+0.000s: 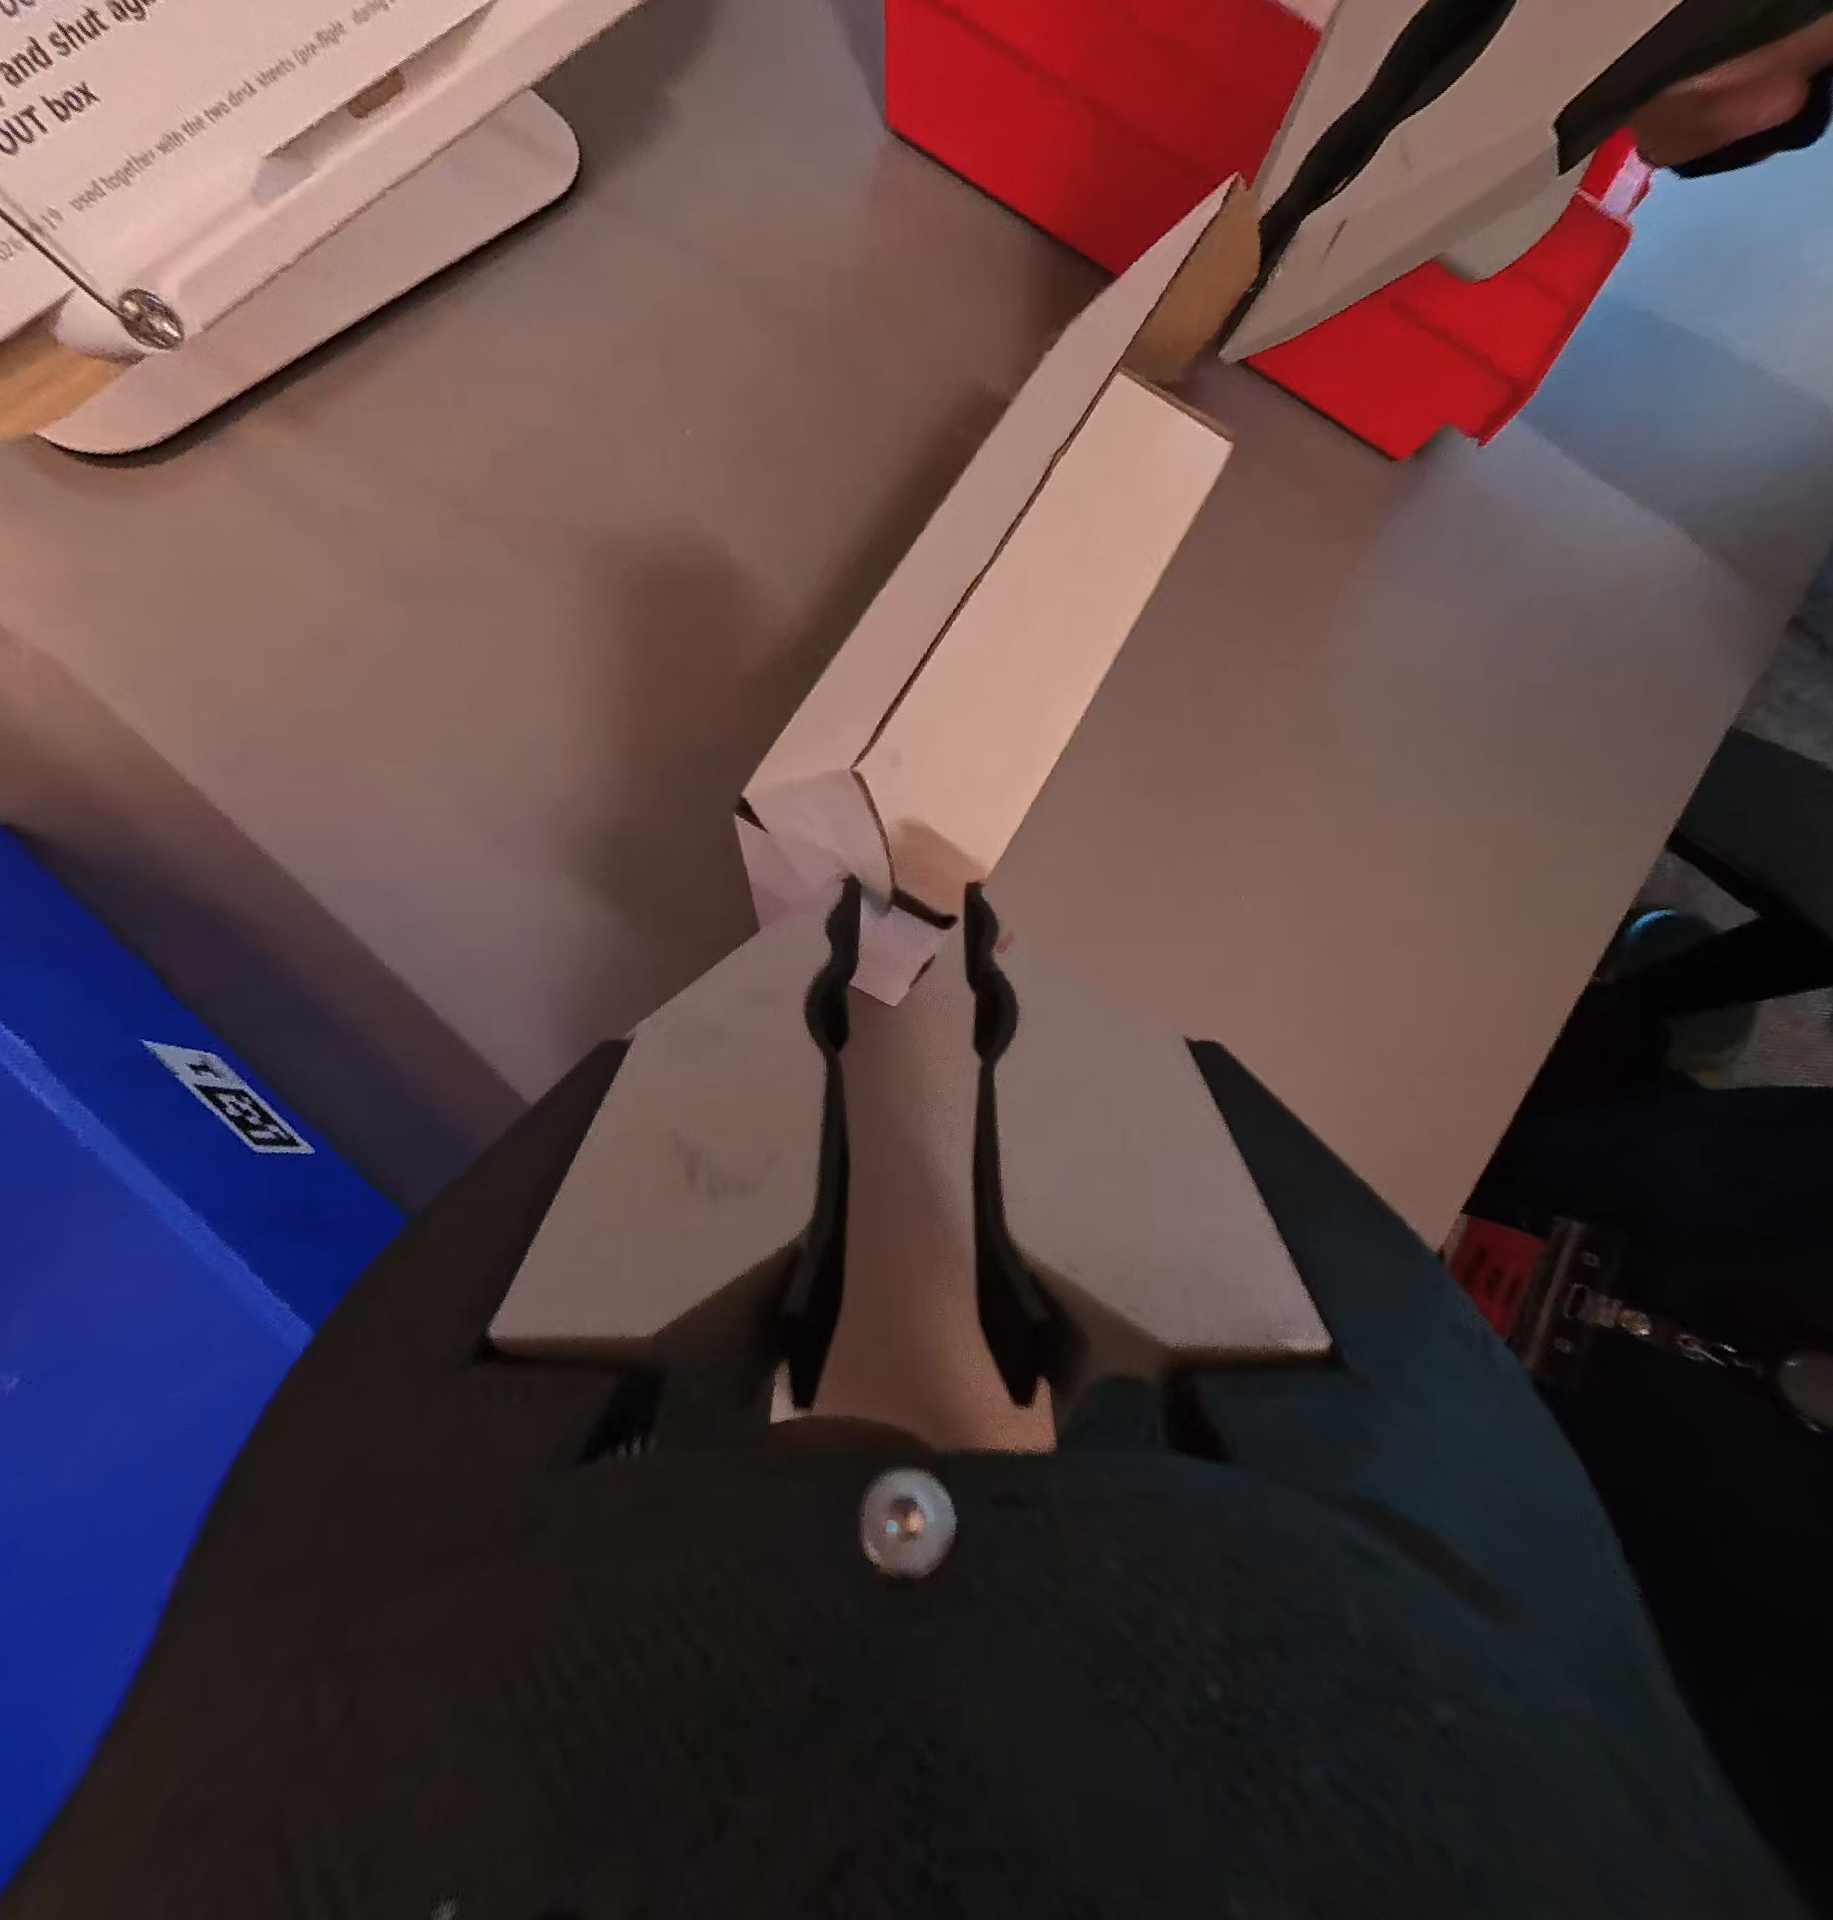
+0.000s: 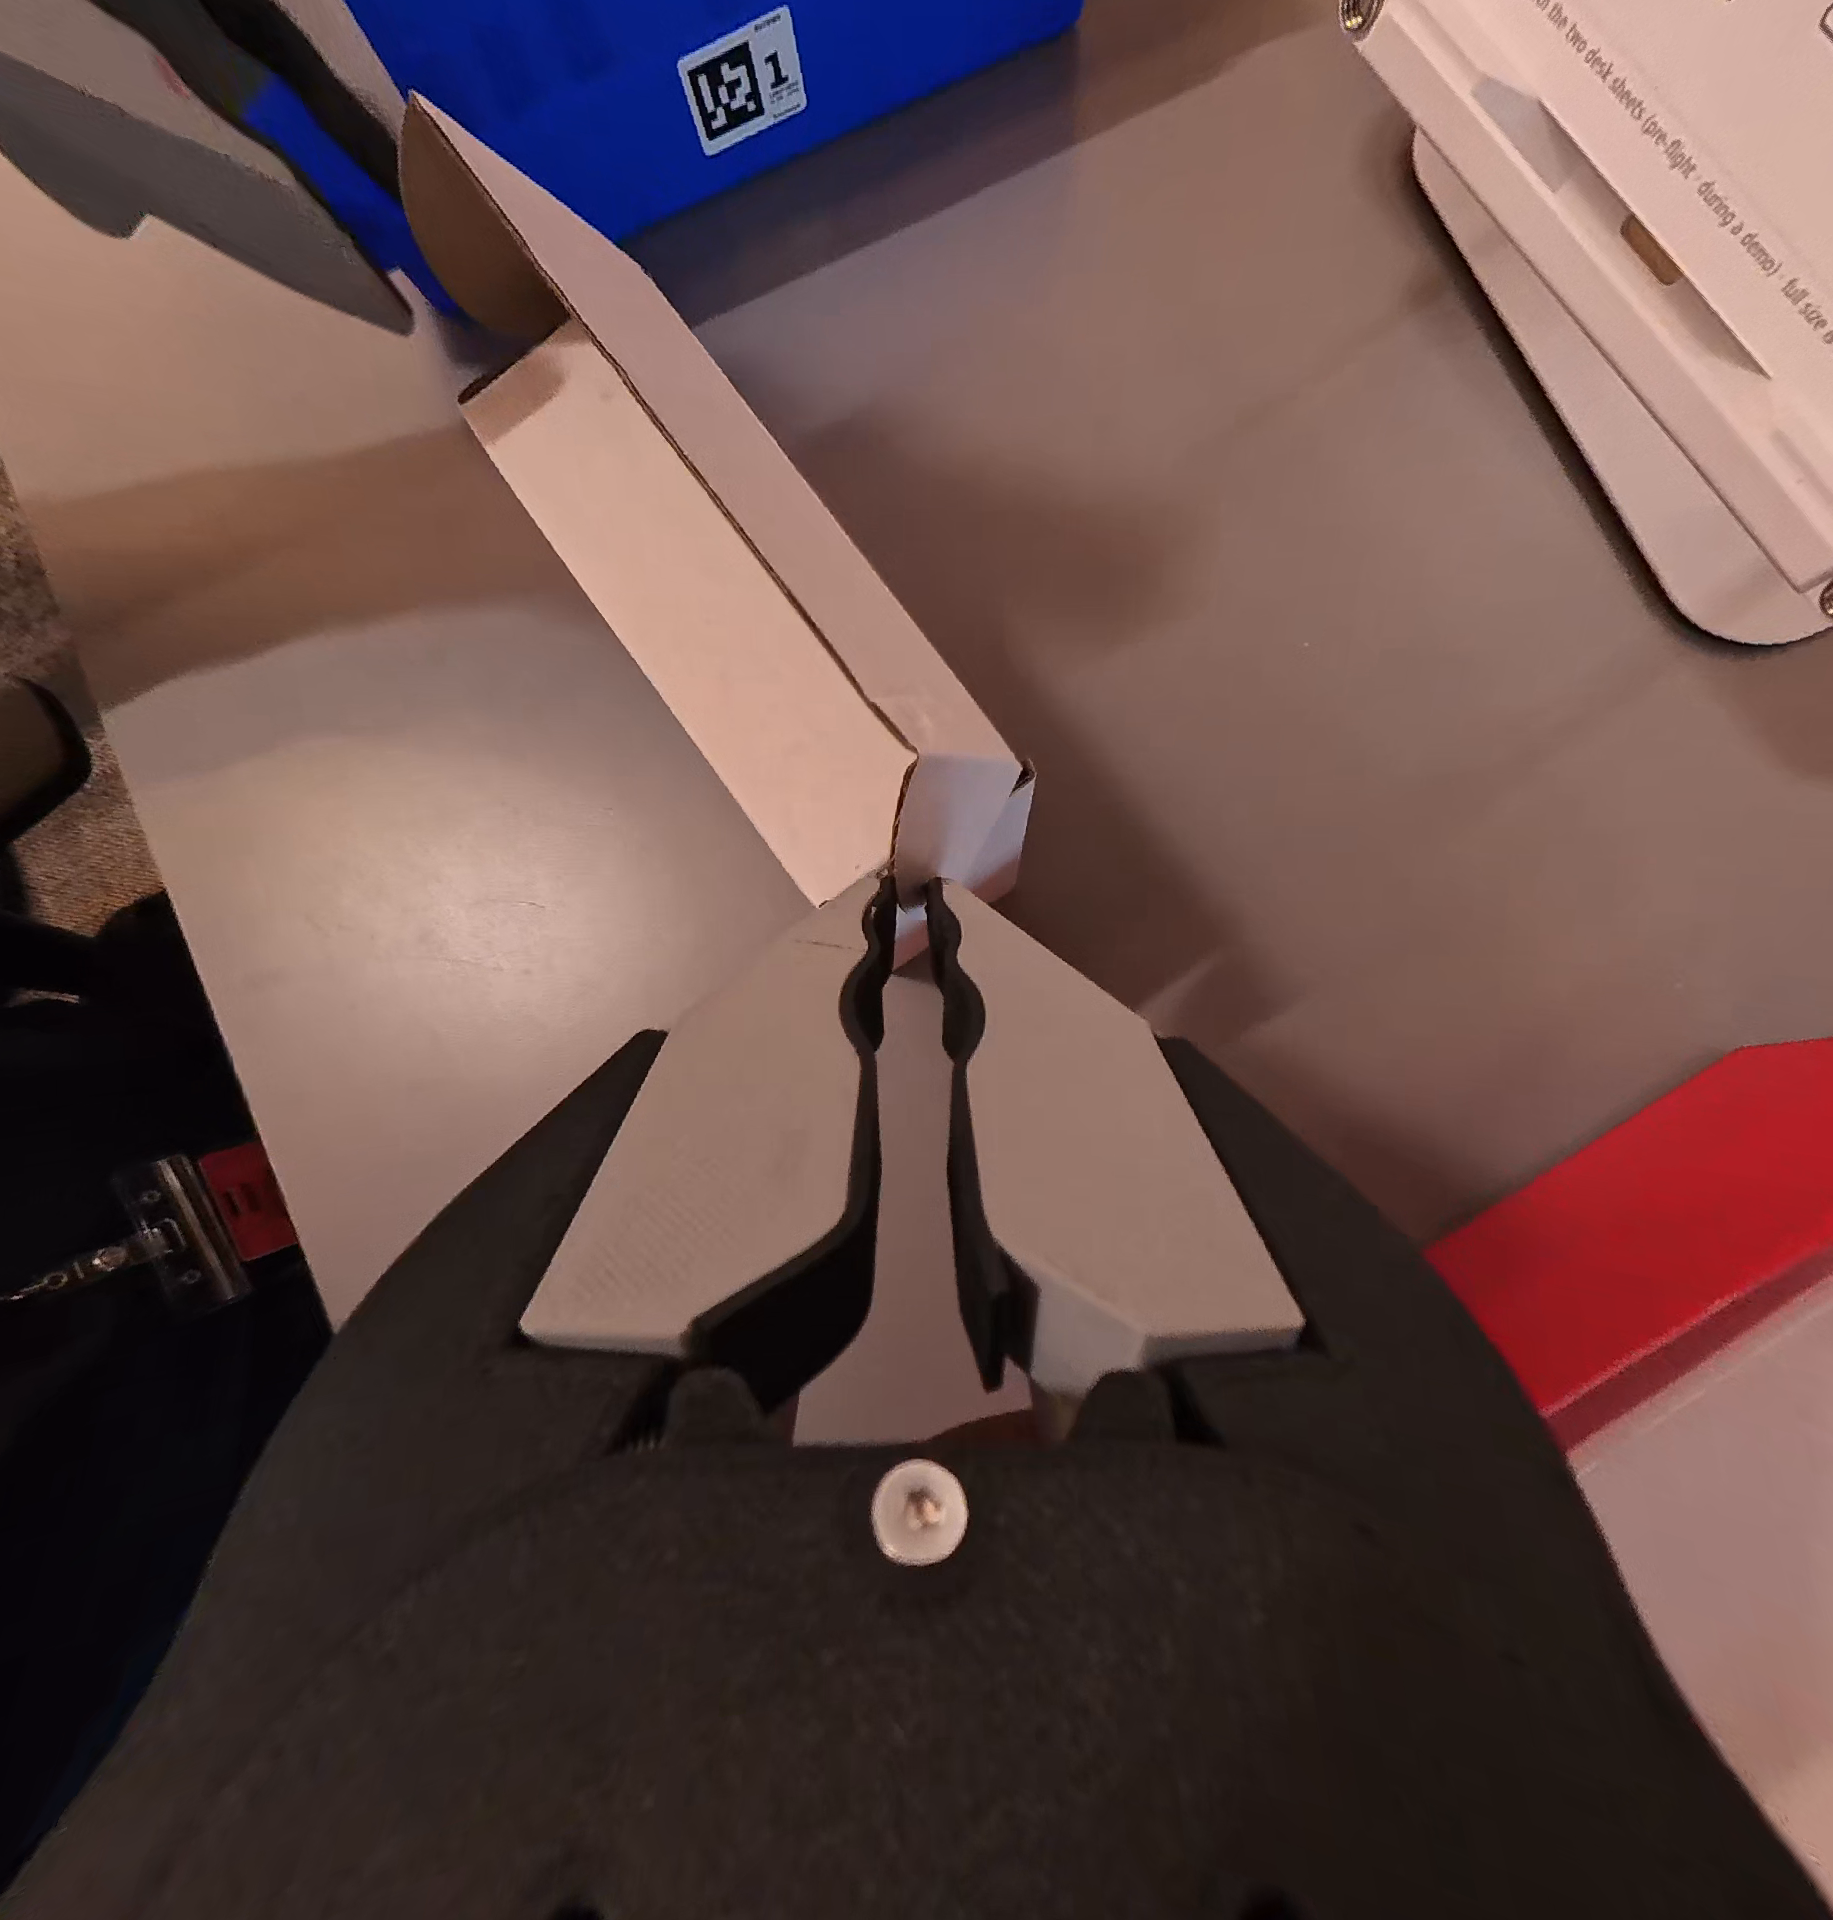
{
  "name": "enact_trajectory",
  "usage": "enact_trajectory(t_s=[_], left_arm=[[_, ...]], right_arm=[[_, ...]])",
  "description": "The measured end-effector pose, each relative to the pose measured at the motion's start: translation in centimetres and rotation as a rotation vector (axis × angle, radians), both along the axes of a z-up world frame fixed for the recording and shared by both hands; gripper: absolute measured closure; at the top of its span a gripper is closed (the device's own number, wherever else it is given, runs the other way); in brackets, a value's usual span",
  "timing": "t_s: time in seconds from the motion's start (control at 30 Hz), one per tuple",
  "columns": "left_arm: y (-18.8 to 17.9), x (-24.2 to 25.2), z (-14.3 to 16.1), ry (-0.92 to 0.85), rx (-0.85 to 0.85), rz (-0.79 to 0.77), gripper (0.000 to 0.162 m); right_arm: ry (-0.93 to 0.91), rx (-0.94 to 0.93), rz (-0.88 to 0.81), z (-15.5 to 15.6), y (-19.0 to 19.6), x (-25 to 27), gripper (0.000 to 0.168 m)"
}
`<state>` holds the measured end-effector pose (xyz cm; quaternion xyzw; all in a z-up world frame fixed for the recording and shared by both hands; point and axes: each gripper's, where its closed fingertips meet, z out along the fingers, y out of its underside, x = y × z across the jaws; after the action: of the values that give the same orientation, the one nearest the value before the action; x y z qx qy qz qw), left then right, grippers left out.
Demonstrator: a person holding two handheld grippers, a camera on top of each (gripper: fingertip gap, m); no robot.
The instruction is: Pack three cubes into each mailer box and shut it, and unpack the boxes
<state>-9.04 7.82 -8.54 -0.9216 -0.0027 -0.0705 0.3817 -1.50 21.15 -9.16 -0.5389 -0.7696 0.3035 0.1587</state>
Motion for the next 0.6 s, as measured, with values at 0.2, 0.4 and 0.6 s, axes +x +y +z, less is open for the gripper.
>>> enact_trajectory(t_s=[0.2, 0.4, 0.6], left_arm=[[0.4, -0.4, 0.3, -0.003, 0.002, 0.01, 0.159], [0.8, -0.8, 1.0, -0.009, -0.011, 0.045, 0.161], [1.5, -0.7, 2.0, -0.211, 0.02, 0.044, 0.161]], right_arm=[[-0.021, -0.057, -0.017, 0.1, -0.3, 0.1, 0.165], [-0.032, -0.097, -0.04, 0.3, -0.5, 0.0, 0.165], [-0.041, -0.145, -0.084, 0.5, -0.3, -0.1, 0.166]])
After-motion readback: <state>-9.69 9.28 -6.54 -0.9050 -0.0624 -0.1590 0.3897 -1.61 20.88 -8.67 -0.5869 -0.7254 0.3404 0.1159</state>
